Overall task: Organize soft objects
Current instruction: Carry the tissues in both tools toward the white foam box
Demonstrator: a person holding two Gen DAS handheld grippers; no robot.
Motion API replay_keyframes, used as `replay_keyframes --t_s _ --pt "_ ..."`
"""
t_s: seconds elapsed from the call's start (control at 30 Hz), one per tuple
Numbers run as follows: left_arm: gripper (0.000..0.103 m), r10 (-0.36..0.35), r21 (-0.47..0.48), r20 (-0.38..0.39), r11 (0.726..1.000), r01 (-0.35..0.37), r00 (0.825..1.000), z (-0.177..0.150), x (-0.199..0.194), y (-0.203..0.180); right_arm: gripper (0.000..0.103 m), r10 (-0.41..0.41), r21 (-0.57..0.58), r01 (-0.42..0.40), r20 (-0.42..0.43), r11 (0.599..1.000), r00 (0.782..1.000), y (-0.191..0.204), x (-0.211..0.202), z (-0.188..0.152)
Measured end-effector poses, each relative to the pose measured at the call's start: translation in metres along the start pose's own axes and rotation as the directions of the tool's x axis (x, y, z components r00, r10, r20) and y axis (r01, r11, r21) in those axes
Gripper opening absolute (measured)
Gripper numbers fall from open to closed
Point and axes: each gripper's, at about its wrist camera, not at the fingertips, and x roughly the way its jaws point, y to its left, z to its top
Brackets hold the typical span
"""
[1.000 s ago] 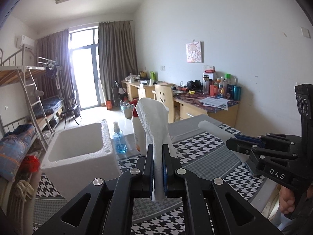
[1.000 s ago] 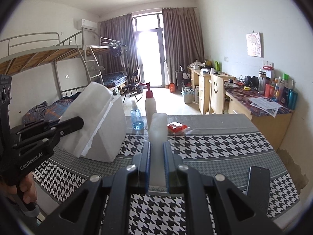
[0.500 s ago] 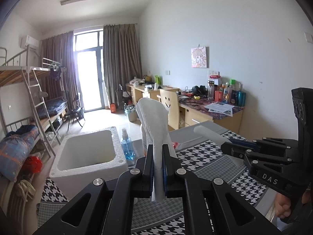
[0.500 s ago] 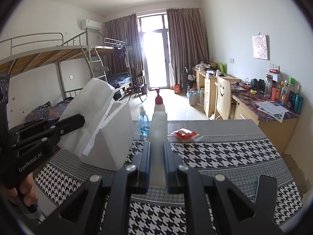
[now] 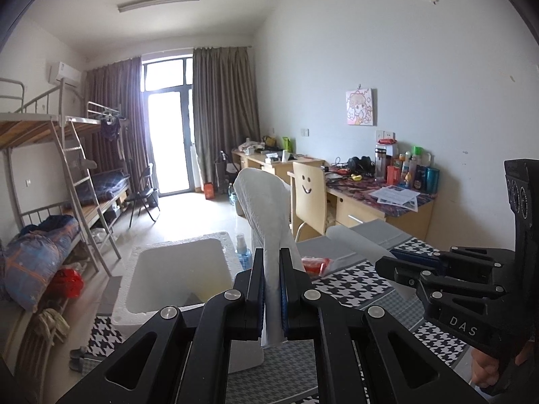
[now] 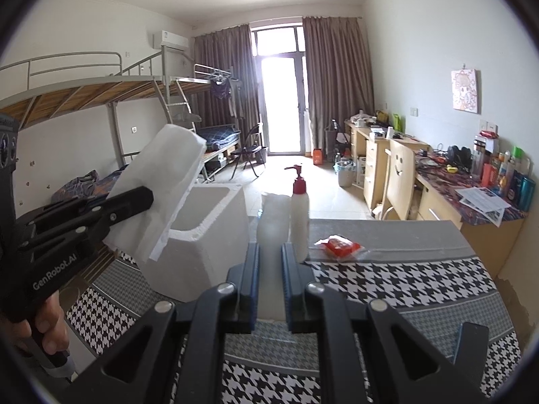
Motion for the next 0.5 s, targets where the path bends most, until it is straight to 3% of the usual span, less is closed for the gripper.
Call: replay_keyframes --t_s 0.5 --pt "0.008 0.094 -0.046 -0.017 0.994 -0.095 0.995 0.004 0.013 0.027 0.015 0.045 -0.037 -0.046 -0.026 0.998 0.999 0.020 0.030 0.021"
